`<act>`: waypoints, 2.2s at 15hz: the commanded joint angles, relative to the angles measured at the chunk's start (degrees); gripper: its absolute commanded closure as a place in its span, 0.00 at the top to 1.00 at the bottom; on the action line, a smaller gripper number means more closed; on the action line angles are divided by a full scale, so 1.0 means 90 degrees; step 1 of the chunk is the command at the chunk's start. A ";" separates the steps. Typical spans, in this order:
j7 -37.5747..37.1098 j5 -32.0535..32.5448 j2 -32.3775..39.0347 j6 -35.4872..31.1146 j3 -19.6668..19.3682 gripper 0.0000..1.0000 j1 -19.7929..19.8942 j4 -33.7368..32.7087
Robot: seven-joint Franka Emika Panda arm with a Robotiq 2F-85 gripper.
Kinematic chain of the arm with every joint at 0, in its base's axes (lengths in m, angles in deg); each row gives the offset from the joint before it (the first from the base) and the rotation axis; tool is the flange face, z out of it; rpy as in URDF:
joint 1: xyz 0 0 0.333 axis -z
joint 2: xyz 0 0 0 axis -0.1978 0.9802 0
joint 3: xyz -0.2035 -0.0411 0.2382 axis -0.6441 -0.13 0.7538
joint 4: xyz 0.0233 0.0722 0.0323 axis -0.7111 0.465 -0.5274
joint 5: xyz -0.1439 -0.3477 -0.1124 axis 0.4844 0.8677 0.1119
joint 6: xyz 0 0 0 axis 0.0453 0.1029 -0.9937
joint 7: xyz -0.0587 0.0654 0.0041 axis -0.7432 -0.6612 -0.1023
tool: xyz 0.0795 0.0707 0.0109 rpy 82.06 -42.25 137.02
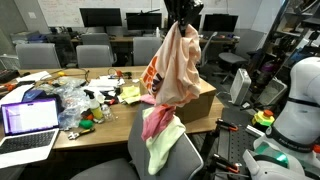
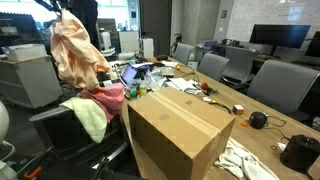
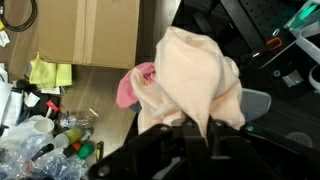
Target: Put the green towel, the pink shirt and the peach shirt on the backrest of the chair respectively
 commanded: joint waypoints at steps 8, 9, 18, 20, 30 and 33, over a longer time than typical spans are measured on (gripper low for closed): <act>-0.0169 0.0409 0.0195 0.0264 0.0414 0.02 -0.0079 -0.0243; -0.0213 0.0440 0.0161 0.0268 0.0455 0.02 -0.0090 -0.0205; -0.0479 0.0503 -0.0047 0.0391 0.0745 0.02 -0.0321 -0.0012; -0.0494 0.0473 -0.0056 0.0474 0.0763 0.02 -0.0380 -0.0009; -0.0517 0.0475 0.0018 0.0722 0.0763 0.02 -0.0447 -0.0061; -0.0545 0.0538 0.0045 0.0774 0.0782 0.33 -0.0443 -0.0068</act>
